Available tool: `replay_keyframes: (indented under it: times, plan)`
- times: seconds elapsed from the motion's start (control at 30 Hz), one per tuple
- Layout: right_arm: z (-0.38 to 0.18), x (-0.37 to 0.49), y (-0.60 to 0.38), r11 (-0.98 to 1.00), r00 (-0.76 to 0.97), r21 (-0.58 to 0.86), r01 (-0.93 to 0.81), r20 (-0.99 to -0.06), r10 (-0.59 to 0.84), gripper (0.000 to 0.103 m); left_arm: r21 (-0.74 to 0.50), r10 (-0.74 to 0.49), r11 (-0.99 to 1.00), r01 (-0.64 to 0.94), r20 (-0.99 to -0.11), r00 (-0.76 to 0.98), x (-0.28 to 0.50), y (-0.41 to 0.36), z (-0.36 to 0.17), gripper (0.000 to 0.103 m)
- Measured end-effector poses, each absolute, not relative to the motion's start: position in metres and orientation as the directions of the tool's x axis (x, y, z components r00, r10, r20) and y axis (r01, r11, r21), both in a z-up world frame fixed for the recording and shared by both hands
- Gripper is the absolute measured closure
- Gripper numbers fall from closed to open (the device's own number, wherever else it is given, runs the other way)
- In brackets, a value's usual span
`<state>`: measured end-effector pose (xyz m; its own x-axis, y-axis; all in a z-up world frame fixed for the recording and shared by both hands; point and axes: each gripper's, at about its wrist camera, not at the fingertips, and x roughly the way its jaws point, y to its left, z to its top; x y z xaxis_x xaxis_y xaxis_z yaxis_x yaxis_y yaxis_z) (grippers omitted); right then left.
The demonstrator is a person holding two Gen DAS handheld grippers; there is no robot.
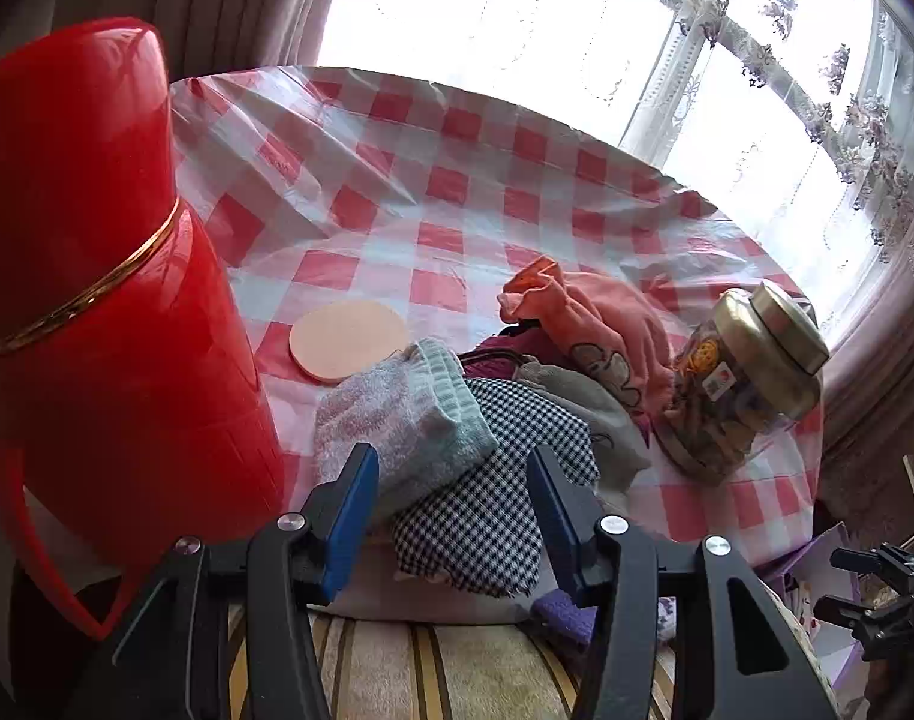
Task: Organize soft objects
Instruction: 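Move both open tools back over the pile on the table, then grasp the light blue towel with the left tool while the right grasps the pink fleece cloth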
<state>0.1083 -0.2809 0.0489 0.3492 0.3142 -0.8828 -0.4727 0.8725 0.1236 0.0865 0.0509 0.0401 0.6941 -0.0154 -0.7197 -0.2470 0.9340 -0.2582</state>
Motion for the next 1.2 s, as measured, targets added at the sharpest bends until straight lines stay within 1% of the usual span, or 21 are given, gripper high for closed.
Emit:
replay_keyframes:
  times: [0.23,0.47,0.5,0.57,0.63,0.73,0.93,1.2]
  plan:
    - [0.066,0.125,-0.237,0.830,0.381,0.088,-0.550,-0.858,0.344,0.013,-0.199,0.031,0.938,-0.284,-0.768,0.640,0.110,0.053,0.021,0.050]
    - [0.075,0.159,-0.182,0.785,0.409,0.056,-0.617,-0.829,0.381,0.013,-0.240,-0.011,0.924,-0.297,-0.793,0.609,0.122,0.064,0.000,0.051]
    - [0.074,0.164,-0.175,0.780,0.404,0.060,-0.623,-0.829,0.387,0.013,-0.246,-0.021,0.924,-0.292,-0.796,0.604,0.123,0.064,-0.003,0.053]
    - [0.069,0.172,-0.163,0.774,0.391,0.069,-0.630,-0.833,0.392,0.013,-0.260,-0.042,0.923,-0.283,-0.801,0.598,0.124,0.064,-0.007,0.065]
    - [0.062,0.178,-0.152,0.767,0.377,0.071,-0.637,-0.840,0.391,0.013,-0.277,-0.061,0.920,-0.278,-0.802,0.594,0.125,0.065,-0.011,0.074]
    - [0.051,0.185,-0.139,0.763,0.364,0.062,-0.644,-0.852,0.376,0.013,-0.299,-0.084,0.915,-0.272,-0.799,0.595,0.125,0.067,-0.016,0.083]
    - [0.047,0.205,-0.119,0.762,0.378,0.029,-0.647,-0.856,0.354,0.013,-0.341,-0.111,0.901,-0.268,-0.779,0.617,0.120,0.073,-0.018,0.088]
    - [0.048,0.234,-0.081,0.761,0.422,-0.029,-0.648,-0.845,0.328,0.013,-0.384,-0.120,0.886,-0.259,-0.730,0.673,0.109,0.077,-0.012,0.091]
